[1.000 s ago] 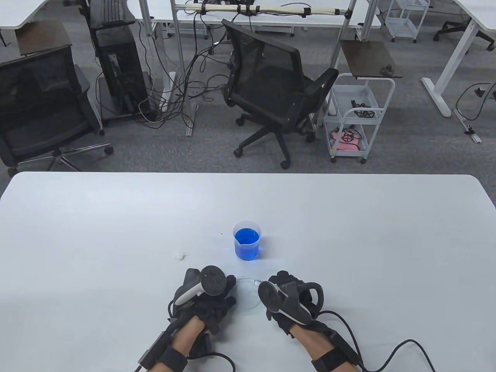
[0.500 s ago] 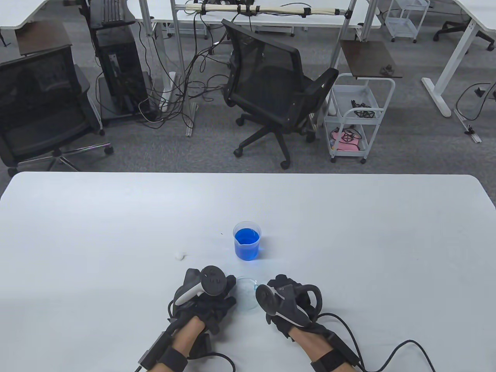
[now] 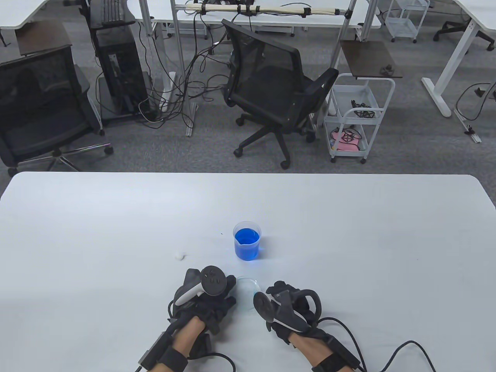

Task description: Dip tweezers-held cotton tuft into dye solution and dot onto culture dish

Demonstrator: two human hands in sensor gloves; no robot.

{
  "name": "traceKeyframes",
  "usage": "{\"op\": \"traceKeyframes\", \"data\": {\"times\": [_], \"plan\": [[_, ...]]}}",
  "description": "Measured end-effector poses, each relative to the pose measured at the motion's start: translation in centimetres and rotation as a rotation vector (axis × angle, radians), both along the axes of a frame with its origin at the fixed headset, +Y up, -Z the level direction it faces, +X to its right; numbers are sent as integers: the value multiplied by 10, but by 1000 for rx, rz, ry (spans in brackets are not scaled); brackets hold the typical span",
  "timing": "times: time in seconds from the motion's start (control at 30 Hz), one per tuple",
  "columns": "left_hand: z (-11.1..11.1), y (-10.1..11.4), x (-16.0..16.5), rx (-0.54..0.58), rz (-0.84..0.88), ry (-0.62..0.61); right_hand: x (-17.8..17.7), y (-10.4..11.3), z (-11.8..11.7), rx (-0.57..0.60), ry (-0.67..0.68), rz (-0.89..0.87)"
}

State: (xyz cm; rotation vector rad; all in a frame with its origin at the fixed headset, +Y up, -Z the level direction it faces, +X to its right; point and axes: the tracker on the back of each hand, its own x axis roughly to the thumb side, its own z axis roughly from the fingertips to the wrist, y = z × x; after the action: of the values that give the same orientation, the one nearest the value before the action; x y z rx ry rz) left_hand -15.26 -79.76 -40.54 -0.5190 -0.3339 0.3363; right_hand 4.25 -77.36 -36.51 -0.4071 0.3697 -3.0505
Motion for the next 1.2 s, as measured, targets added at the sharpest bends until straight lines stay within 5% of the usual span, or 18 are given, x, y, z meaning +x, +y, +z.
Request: {"op": "traceKeyframes", "data": {"times": [0.43,0.9,1.2], "plan": [[0,0,0,-1,0,1,12,29,12,71,-5,-115],[-1,0,0,1,-5,1,-3,-1,6,-16,23,1],[-1,0,0,-1,-6,2,6,34,19,76,27,-118]]}}
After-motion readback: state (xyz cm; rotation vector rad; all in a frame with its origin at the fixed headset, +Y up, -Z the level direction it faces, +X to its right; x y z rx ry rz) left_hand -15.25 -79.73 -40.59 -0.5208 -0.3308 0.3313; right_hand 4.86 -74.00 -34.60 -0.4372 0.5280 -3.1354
